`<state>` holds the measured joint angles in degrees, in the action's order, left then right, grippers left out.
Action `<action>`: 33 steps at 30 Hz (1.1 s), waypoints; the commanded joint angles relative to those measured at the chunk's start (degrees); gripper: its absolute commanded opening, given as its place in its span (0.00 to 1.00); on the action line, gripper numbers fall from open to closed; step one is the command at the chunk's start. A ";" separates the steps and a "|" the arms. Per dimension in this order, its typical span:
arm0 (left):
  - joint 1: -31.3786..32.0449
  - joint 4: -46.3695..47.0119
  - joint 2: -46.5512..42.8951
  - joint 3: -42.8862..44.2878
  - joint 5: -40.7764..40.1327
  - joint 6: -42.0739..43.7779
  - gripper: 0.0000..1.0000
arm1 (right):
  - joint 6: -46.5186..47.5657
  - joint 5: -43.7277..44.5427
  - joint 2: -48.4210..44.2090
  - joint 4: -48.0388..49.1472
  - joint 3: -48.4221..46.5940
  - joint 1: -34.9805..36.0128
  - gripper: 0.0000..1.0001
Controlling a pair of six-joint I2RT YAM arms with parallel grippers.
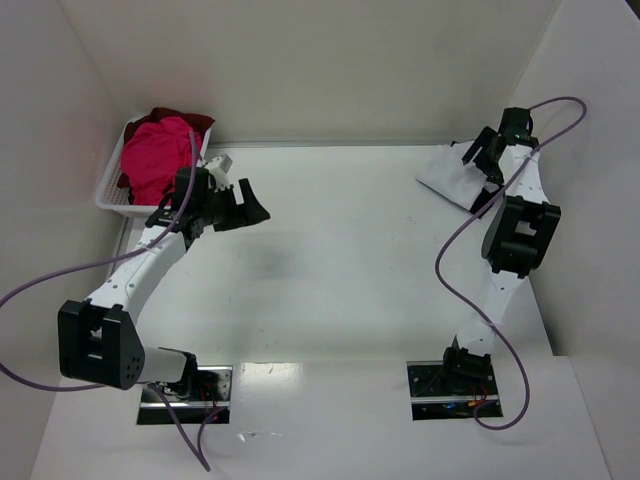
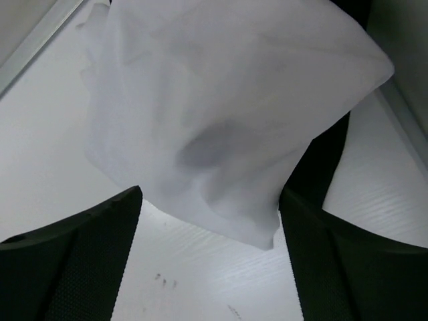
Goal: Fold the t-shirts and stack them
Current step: Put the neatly folded tshirt into the corner of the board with the right arm
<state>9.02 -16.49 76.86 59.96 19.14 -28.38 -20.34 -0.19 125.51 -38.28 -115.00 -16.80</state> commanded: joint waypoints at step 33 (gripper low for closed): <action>-0.40 -0.91 -4.26 0.59 0.64 2.81 0.92 | -1.02 14.42 -2.47 9.62 14.35 3.88 0.10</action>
<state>9.02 -17.74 72.77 60.38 19.66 -26.92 -21.58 8.84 124.62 -28.60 -102.63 -13.37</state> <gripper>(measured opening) 0.920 0.102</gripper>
